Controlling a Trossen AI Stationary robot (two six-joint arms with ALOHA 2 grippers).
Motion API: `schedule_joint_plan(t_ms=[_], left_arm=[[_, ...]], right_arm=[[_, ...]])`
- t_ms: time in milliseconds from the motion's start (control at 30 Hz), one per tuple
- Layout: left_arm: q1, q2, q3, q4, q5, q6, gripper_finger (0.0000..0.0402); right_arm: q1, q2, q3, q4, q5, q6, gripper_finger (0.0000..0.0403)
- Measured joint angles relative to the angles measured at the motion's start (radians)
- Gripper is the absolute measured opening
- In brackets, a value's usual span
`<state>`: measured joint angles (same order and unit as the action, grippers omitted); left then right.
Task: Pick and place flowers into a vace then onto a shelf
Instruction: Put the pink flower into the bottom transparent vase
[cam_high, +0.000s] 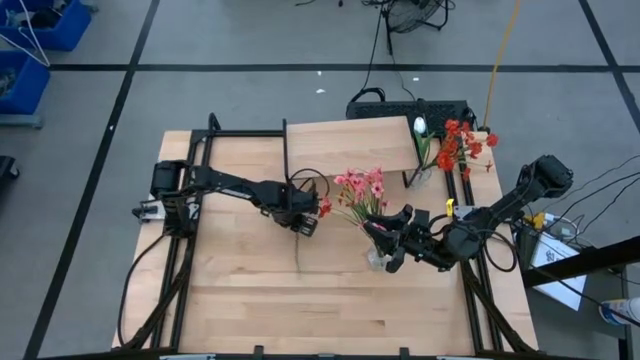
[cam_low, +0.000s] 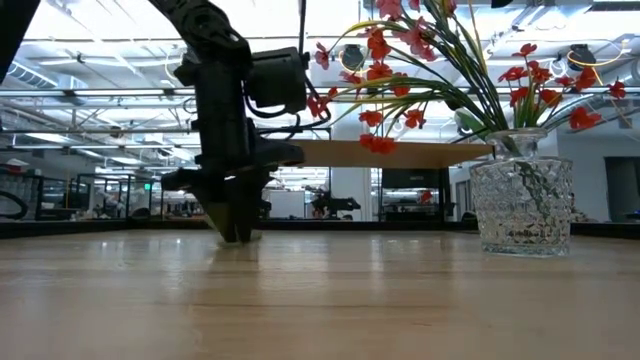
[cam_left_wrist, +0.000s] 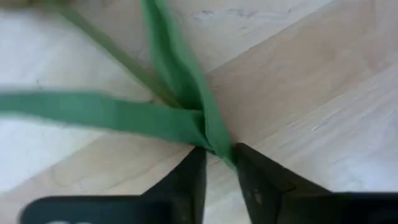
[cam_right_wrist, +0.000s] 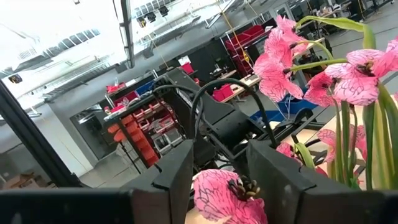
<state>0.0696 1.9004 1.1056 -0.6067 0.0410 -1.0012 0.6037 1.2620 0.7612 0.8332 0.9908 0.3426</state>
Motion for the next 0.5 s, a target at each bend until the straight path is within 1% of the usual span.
schedule_joint_plan(t_ms=[133, 167, 267, 367, 500], left_arm=[[-0.009, -0.035, 0.000, -0.045, 0.008, 0.116, 0.0022], [-0.012, -0.046, -0.001, -0.055, 0.014, 0.140, 0.0013], [-0.031, -0.078, -0.005, -0.093, 0.029, 0.212, 0.0010], [-0.057, -0.135, -0.007, -0.127, 0.044, 0.243, 0.0004], [-0.093, -0.232, -0.010, -0.158, 0.009, 0.269, 0.0003]], right_arm=[[0.000, 0.000, 0.000, 0.000, 0.001, 0.012, 0.0144], [0.000, 0.000, 0.000, 0.000, 0.003, 0.012, 0.0144], [-0.006, 0.000, 0.000, 0.000, 0.005, 0.016, 0.0144], [-0.008, 0.000, 0.000, 0.000, 0.005, 0.038, 0.0144], [-0.008, 0.000, 0.000, -0.001, 0.007, 0.064, 0.0144]])
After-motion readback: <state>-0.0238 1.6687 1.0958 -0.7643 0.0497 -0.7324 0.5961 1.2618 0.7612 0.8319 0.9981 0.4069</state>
